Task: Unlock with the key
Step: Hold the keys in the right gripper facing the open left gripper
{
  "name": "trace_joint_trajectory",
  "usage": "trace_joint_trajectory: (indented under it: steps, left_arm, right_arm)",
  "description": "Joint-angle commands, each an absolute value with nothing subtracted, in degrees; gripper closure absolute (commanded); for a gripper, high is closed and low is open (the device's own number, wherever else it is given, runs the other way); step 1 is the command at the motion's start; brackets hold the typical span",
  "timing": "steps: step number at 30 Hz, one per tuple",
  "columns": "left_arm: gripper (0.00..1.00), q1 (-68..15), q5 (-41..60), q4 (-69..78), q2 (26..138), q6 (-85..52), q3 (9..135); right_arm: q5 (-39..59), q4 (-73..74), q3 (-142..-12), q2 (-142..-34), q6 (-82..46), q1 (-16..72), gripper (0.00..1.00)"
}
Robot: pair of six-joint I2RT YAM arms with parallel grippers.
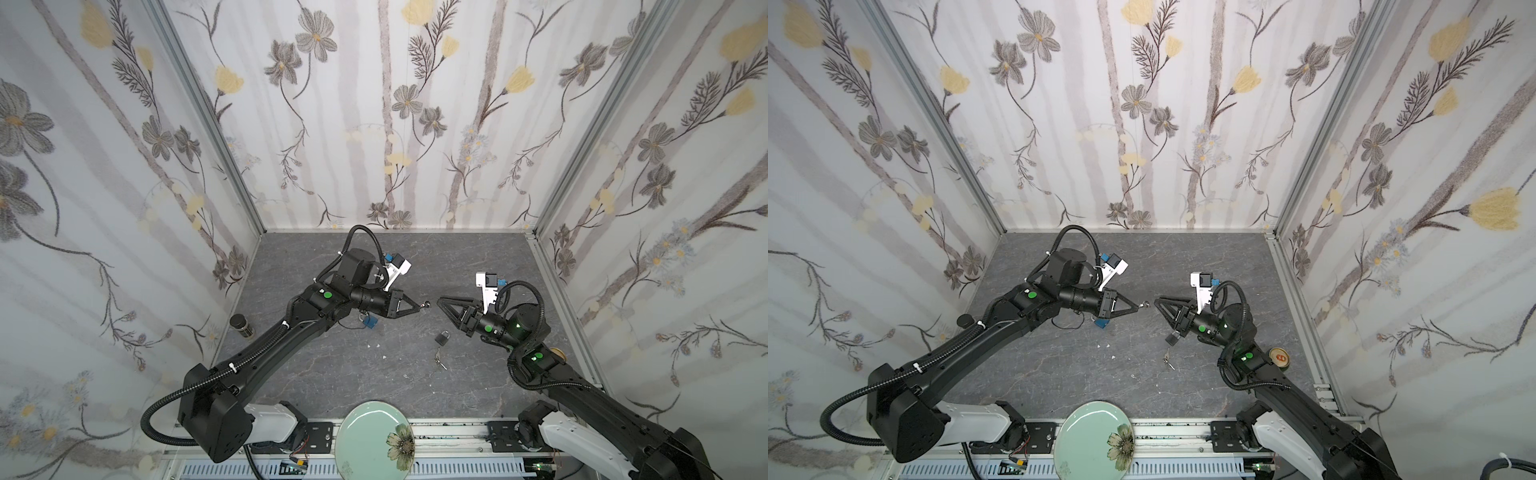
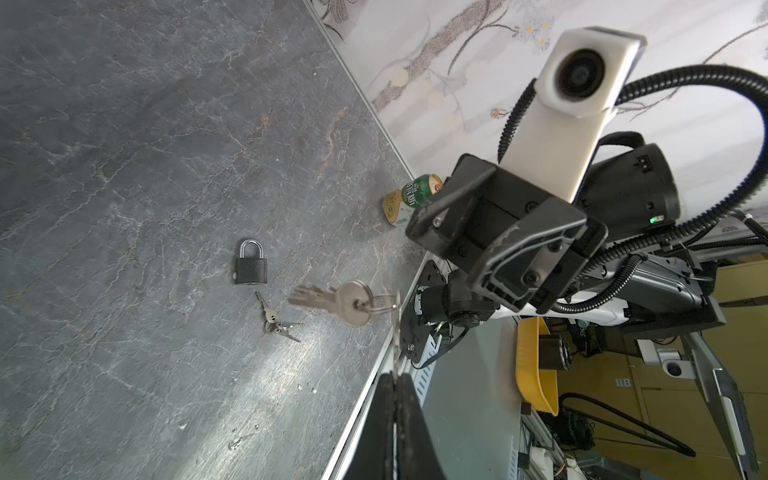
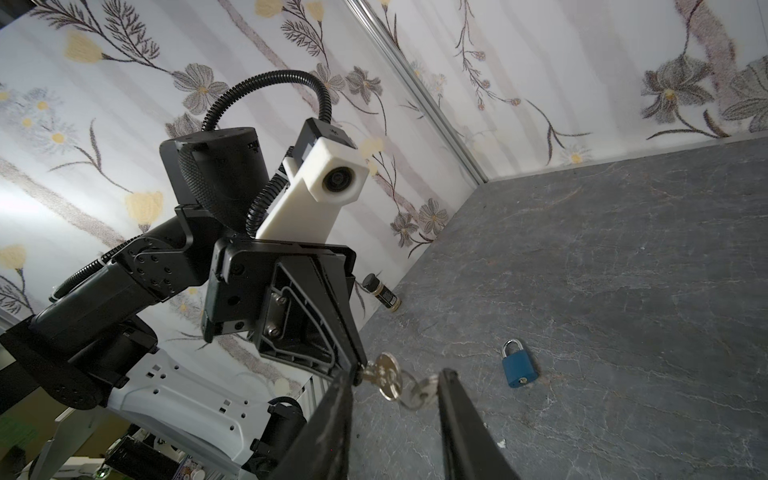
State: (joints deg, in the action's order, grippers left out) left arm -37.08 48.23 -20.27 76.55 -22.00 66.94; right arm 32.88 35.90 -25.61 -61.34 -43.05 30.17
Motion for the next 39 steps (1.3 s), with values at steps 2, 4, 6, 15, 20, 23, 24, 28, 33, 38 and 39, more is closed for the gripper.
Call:
trace_joint_trajectory:
  steps: [2,4,6,15,20,23,24,28,33,38,39]
  left_arm:
    - [1.00,-37.3,53.2,-19.7,76.6,-21.1,67.5]
    - [1.00,-37.6,54.1,-19.8,76.5,-21.0,67.5]
    - [1.00,-37.7,54.4,-19.8,76.4,-20.9,67.3]
    - [1.00,-38.0,54.6,-19.3,76.3,-20.8,67.0]
    - [1.00,-38.0,54.4,-19.4,76.4,-20.7,67.0]
    - [1.00,-38.0,54.2,-19.5,76.3,-20.7,66.8]
    - [1.00,-37.9,54.2,-19.5,76.5,-20.6,66.9]
    - [1.00,-38.0,54.2,-19.6,76.6,-20.7,67.0]
    - [1.00,-38.0,54.2,-19.6,76.6,-20.7,67.1]
    - [1.00,-38.0,53.7,-20.0,76.4,-20.4,67.1]
    - [1.00,-38.0,53.5,-20.2,76.3,-20.3,67.2]
  right_arm:
    - [37.2,39.9,-26.2,-63.4,-44.7,30.2,0.58]
    - [38.6,42.1,-26.0,-64.2,-45.6,30.2,0.57]
    - [40.1,44.3,-25.9,-65.0,-46.6,30.2,0.58]
    - [46.0,48.7,-26.3,-68.0,-49.2,30.4,0.68]
    - [47.8,48.5,-25.9,-67.4,-48.9,30.5,0.70]
    - [48.4,47.2,-25.8,-66.5,-48.1,30.5,0.71]
    - [48.7,46.9,-25.9,-66.4,-48.0,30.5,0.71]
    - [50.0,46.3,-26.1,-65.8,-47.5,30.5,0.73]
    - [50.3,43.5,-26.8,-65.7,-45.8,30.5,0.78]
    - [51.1,42.8,-26.9,-65.6,-45.0,30.5,0.86]
    - [51.2,42.6,-26.8,-65.5,-44.9,30.4,0.88]
